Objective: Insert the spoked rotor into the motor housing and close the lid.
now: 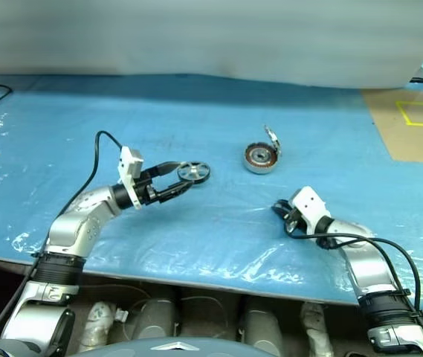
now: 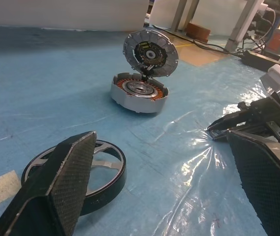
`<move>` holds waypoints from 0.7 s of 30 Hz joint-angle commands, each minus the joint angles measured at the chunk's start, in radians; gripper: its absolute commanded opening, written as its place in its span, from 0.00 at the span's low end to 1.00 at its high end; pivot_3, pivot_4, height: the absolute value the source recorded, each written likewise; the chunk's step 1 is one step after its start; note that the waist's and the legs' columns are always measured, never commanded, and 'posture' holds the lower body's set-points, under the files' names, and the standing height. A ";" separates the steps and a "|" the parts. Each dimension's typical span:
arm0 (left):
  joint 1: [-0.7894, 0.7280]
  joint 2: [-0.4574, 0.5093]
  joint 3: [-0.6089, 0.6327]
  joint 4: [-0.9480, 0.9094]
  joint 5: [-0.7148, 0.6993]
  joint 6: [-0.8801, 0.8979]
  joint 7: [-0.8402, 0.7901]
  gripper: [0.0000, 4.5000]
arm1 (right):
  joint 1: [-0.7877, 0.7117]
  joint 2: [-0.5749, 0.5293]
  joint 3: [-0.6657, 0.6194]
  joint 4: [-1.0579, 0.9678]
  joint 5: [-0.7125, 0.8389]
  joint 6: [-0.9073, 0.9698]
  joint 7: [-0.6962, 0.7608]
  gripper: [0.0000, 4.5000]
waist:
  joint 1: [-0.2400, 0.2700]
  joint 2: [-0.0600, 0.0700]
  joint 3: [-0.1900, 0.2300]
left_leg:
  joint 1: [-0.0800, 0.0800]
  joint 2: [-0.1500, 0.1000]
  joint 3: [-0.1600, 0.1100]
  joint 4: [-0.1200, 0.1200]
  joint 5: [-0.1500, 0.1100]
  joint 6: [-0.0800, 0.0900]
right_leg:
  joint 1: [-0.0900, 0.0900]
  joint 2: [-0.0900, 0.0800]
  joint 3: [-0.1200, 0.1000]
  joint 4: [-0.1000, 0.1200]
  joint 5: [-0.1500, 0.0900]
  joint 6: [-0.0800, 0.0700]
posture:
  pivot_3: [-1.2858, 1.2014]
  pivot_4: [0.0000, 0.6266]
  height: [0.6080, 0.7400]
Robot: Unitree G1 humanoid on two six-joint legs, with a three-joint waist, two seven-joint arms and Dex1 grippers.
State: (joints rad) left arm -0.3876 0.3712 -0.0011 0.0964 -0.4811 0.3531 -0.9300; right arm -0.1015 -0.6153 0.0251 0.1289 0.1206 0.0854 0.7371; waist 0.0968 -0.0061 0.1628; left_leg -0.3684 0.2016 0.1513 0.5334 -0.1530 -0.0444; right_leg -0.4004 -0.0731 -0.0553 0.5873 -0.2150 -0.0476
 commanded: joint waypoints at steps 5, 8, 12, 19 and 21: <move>-0.014 0.000 0.008 -0.016 -0.003 -0.010 -0.003 1.00 | 0.050 -0.012 -0.006 -0.008 0.011 0.080 0.034 0.63 | 0.000 0.000 0.000 | 0.000 0.000 0.000 -0.002 0.000 0.000 | -0.001 0.000 0.000 0.000 0.000 0.000 | 0.52 0.24 1.00; -0.009 0.002 0.007 -0.010 0.001 -0.012 -0.007 1.00 | 0.057 -0.012 -0.002 -0.043 0.016 0.087 0.041 0.63 | -0.001 0.000 0.000 | 0.000 0.001 0.000 -0.004 0.000 0.000 | -0.001 0.001 0.000 -0.002 0.000 0.000 | 0.52 0.24 1.00; -0.009 0.000 0.007 -0.002 0.002 -0.017 -0.007 1.00 | 0.045 -0.004 -0.001 -0.079 0.018 0.084 0.041 0.63 | -0.002 0.000 0.000 | 0.000 0.001 0.000 -0.005 0.000 0.000 | -0.002 0.001 -0.001 -0.002 0.000 -0.001 | 0.52 0.24 1.00; -0.008 -0.012 0.005 -0.003 0.003 -0.020 -0.003 1.00 | -0.068 0.008 -0.009 -0.163 0.025 0.095 0.019 0.63 | -0.005 0.001 0.001 | -0.001 0.001 0.001 -0.005 0.000 0.000 | -0.003 0.001 0.000 -0.002 0.000 0.000 | 0.52 0.24 1.00; -0.013 -0.016 0.006 0.000 0.003 -0.024 -0.002 1.00 | -0.135 0.016 0.007 -0.167 0.024 0.128 0.023 0.63 | -0.006 0.002 0.001 | -0.002 0.001 0.001 -0.005 0.000 0.000 | -0.005 0.001 0.000 -0.001 0.000 0.000 | 0.52 0.24 1.00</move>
State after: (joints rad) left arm -0.3878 0.3563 -0.0029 0.1113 -0.4792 0.3503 -0.9299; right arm -0.1966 -0.6022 0.0328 0.0114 0.1419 0.2027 0.7605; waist 0.0911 -0.0042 0.1639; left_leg -0.3704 0.2022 0.1527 0.5287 -0.1528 -0.0443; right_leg -0.4054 -0.0723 -0.0556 0.5866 -0.2133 -0.0510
